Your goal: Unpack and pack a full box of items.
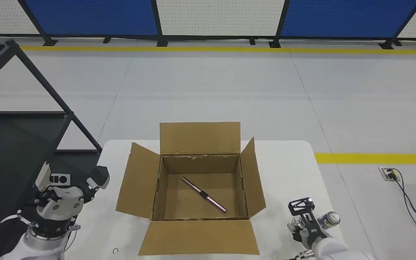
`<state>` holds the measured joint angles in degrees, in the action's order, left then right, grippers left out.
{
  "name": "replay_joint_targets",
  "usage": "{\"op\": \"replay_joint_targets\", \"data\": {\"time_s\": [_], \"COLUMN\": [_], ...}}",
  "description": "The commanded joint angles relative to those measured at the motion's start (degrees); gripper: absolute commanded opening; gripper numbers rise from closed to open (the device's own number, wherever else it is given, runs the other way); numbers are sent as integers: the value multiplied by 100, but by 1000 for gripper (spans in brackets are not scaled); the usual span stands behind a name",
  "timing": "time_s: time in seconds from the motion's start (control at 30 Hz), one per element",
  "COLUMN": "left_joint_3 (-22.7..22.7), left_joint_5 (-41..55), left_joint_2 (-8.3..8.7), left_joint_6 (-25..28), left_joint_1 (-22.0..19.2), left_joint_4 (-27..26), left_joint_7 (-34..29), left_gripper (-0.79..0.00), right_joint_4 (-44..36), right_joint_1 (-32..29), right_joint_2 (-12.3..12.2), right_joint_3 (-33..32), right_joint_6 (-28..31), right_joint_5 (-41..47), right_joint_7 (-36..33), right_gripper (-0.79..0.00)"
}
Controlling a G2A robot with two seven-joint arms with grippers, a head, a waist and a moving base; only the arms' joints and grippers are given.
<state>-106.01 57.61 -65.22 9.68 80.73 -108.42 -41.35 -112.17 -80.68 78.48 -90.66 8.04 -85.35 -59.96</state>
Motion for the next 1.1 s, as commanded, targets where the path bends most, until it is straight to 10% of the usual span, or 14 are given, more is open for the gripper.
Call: {"op": "replay_joint_targets", "data": {"time_s": [0.0, 0.33, 0.53, 1.07], "left_joint_3": [0, 0, 0, 0], "left_joint_5": [0, 0, 0, 0], "left_joint_2": [0, 0, 0, 0], "left_joint_6": [0, 0, 0, 0], "left_joint_1": [0, 0, 0, 0], "left_joint_4": [0, 0, 0, 0], "left_joint_7": [0, 0, 0, 0], "left_gripper": [0, 0, 0, 0], "right_joint_4": [132, 684, 737, 410], "right_joint_1": [96, 496, 506, 298], "right_joint_2": [-3, -14, -30, -84], "right_joint_3": [49, 205, 213, 153], "right_joint_6": [-57, -263, -282, -233], "right_joint_5": [-27, -61, -5, 220], "right_joint_7": [-24, -139, -141, -81], "right_gripper": [-785, -782, -437, -160]}}
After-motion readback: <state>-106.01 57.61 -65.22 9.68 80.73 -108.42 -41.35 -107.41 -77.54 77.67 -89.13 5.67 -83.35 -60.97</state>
